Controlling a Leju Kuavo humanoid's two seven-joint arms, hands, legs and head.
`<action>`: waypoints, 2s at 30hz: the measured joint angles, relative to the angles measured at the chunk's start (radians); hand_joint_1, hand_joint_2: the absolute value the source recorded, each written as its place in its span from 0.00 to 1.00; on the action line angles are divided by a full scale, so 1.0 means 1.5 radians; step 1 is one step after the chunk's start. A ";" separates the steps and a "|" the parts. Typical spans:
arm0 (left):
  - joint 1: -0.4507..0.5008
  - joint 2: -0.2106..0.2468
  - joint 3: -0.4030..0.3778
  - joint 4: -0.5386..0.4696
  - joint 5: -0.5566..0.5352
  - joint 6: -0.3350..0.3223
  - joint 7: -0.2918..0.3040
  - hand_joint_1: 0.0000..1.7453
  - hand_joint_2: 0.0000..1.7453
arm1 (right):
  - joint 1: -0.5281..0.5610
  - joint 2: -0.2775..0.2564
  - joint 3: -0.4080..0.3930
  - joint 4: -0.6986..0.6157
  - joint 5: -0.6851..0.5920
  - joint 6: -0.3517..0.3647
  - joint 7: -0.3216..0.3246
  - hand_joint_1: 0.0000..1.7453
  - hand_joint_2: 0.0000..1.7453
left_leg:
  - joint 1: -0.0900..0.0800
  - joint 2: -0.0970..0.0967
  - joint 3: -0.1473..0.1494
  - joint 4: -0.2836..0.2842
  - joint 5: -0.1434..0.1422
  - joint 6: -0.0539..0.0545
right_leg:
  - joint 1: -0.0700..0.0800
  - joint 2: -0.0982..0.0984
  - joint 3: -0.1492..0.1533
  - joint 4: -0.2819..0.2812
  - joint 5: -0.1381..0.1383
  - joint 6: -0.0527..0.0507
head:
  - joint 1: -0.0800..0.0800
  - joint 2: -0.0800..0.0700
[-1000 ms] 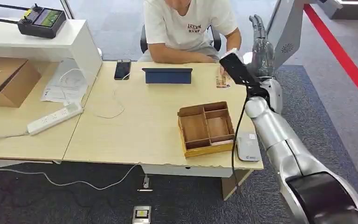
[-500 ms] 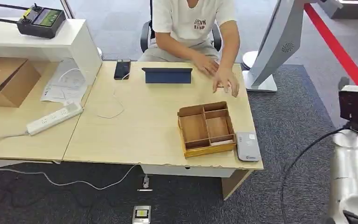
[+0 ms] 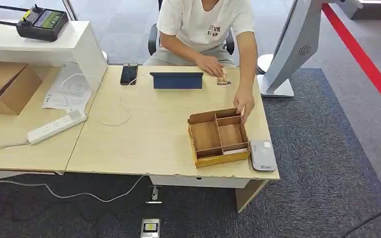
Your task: Pass the card to the sensor for recognition and then transmit it.
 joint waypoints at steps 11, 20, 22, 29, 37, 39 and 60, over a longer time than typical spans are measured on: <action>-0.004 -0.007 0.020 0.000 0.006 0.009 0.017 0.00 0.00 | 0.075 0.049 -0.192 0.072 0.122 0.000 0.153 0.00 1.00 | 0.000 0.000 0.000 0.000 0.000 0.000 | 0.000 0.000 0.001 0.000 -0.001 0.000 | 0.000 0.000; -0.005 -0.010 0.029 0.000 0.007 0.009 0.022 0.00 0.00 | 0.115 0.069 -0.245 0.140 0.179 0.008 0.279 0.00 0.00 | 0.000 0.000 0.000 -0.001 0.000 0.000 | 0.000 0.000 0.001 0.000 -0.001 0.000 | 0.000 0.000; -0.006 -0.010 0.032 0.000 0.005 0.008 0.020 0.00 0.00 | 0.121 0.069 -0.249 0.161 0.183 0.023 0.320 0.00 0.00 | 0.000 0.000 0.000 -0.001 0.000 0.000 | 0.000 0.000 0.001 0.000 -0.001 0.000 | 0.000 0.000; -0.006 -0.010 0.034 0.000 -0.006 -0.004 0.018 0.00 0.00 | 0.142 0.068 -0.253 0.212 0.210 0.131 0.439 0.00 0.00 | 0.000 0.000 0.000 -0.001 0.000 0.000 | 0.000 0.000 0.001 0.000 -0.001 0.000 | 0.000 0.000; -0.006 -0.009 0.034 0.000 -0.013 -0.012 0.016 0.00 0.00 | 0.161 0.063 -0.253 0.242 0.240 0.263 0.518 0.00 0.00 | 0.000 0.000 0.001 -0.001 0.000 0.000 | 0.000 0.000 0.001 0.000 -0.001 -0.001 | 0.000 0.000; -0.006 -0.008 0.034 0.000 -0.015 -0.013 0.014 0.00 0.00 | 0.165 0.059 -0.253 0.247 0.247 0.291 0.536 0.00 0.00 | 0.000 0.000 0.001 -0.001 0.000 0.000 | 0.000 0.000 0.001 0.000 -0.001 -0.001 | 0.000 0.000; -0.008 0.002 0.038 0.000 -0.010 -0.004 0.020 0.00 0.00 | 0.173 0.036 -0.228 0.276 0.297 0.477 0.591 0.00 0.00 | 0.000 0.000 0.001 -0.001 0.000 0.000 | 0.000 0.000 0.002 0.000 -0.001 -0.001 | 0.000 0.000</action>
